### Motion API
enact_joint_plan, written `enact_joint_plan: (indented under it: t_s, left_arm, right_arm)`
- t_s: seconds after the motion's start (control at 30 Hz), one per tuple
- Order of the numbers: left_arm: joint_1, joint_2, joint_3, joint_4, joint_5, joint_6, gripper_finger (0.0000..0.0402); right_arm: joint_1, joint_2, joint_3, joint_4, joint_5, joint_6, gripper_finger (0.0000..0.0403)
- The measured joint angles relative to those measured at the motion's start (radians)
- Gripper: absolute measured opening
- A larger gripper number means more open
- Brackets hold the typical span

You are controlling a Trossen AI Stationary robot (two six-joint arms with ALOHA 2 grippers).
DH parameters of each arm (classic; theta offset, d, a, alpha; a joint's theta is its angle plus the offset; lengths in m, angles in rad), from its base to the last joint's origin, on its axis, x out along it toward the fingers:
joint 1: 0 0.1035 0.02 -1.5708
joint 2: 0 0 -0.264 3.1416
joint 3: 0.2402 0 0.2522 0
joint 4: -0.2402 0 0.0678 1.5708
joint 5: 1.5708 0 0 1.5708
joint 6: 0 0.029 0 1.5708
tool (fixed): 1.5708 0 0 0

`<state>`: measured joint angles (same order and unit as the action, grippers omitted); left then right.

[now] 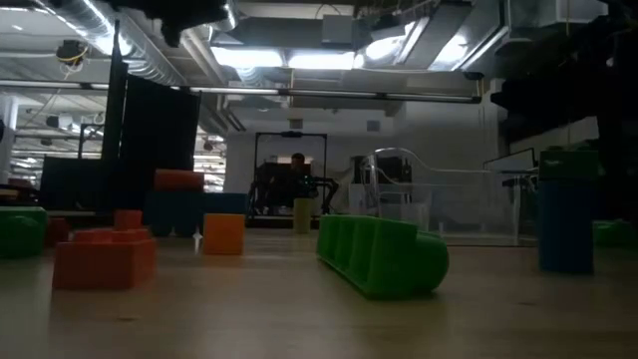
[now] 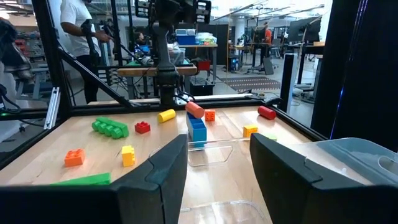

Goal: Sort blocks by size
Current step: Put the orange cylindrical block into the left transparent bin

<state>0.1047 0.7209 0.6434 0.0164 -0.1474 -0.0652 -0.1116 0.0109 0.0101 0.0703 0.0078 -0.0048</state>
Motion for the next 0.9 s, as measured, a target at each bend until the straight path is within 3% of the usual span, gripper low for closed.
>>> enact_joint_plan:
  t_s: [0.27, 0.5, 0.7, 0.9]
  left_arm:
    - [0.013, 0.097, -0.002, 0.035, -0.06, 0.023, 0.012]
    - [0.065, 0.146, -0.002, -0.033, -0.119, -0.069, 0.0188]
    - [0.097, 0.167, -0.002, -0.231, -0.118, -0.146, 0.0234]
    - [0.101, 0.176, -0.002, -0.394, -0.056, -0.184, 0.0239]
  right_arm:
    - [0.0, 0.0, 0.0, 0.082, 0.0, 0.0, 0.0177]
    - [0.0, 0.0, 0.0, 0.101, 0.0, 0.0, 0.0177]
    - [0.0, 0.0, 0.0, 0.102, 0.0, 0.0, 0.0177]
    - [0.0, 0.0, 0.0, 0.102, 0.0, 0.0, 0.0177]
